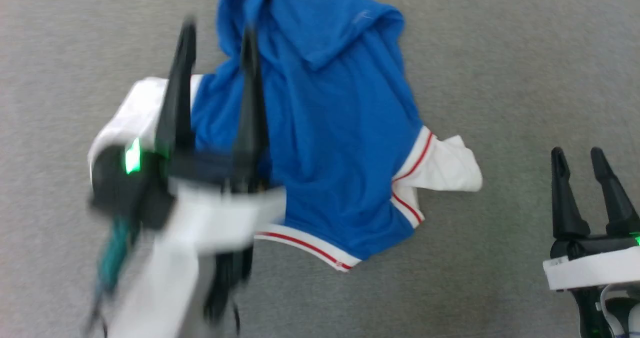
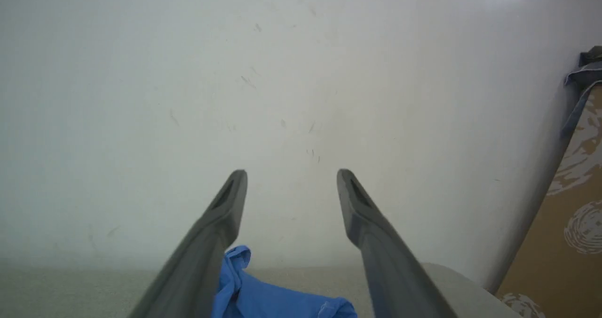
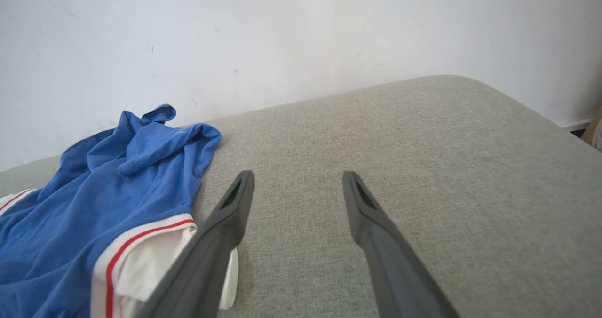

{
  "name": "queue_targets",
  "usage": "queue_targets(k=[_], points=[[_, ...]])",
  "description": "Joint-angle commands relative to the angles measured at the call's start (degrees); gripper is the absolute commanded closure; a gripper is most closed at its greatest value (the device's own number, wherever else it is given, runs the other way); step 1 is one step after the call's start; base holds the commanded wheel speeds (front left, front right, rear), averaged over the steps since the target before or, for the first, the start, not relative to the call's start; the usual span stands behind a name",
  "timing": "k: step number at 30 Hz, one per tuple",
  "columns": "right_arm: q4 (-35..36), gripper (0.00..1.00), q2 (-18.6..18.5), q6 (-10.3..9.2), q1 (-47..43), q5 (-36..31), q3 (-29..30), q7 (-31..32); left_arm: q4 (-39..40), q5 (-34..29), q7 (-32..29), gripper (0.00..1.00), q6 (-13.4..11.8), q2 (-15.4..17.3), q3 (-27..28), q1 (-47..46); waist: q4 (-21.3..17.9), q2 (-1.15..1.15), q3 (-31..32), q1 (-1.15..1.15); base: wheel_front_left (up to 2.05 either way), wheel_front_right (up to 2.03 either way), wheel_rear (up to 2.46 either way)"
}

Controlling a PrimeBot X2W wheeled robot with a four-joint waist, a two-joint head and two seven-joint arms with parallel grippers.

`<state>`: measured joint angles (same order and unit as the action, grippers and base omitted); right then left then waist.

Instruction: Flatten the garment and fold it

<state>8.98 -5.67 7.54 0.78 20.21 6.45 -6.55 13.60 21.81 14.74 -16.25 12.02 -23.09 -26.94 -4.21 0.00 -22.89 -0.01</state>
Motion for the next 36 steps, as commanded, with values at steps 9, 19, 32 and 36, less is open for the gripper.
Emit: queue_targets(k=[9,19,32,36], points=[[2.75,0.00,-2.97,-0.05,-1.68,-1.15,-0.62,5.08,8.78,-8.84,0.25,0.00,-1.21,-4.18,3.19,20.63,7.35,0.00,1.14,0.01,0.00,0.00,0.00],[4.43,0.00,-20.20,-0.05,2.94,2.30,-7.70,27.85,6.82,-12.37,0.25,0.00,3.68,-7.83,2.46,18.95,11.01,0.00,-1.64,0.01,0.00,0.00,0.00],[-4.65,1.00,-25.41,-0.05,6.28,6.16,-16.35,32.03,4.78,-11.49,0.26,0.00,5.33,-9.07,1.82,19.05,14.09,0.00,-1.79,0.01,0.00,0.00,0.00],[-4.65,1.00,-24.74,-0.05,7.64,7.03,-13.16,29.47,4.41,-11.10,0.26,0.00,5.29,-9.12,2.02,19.73,13.59,0.00,-0.88,0.01,0.00,0.00,0.00]])
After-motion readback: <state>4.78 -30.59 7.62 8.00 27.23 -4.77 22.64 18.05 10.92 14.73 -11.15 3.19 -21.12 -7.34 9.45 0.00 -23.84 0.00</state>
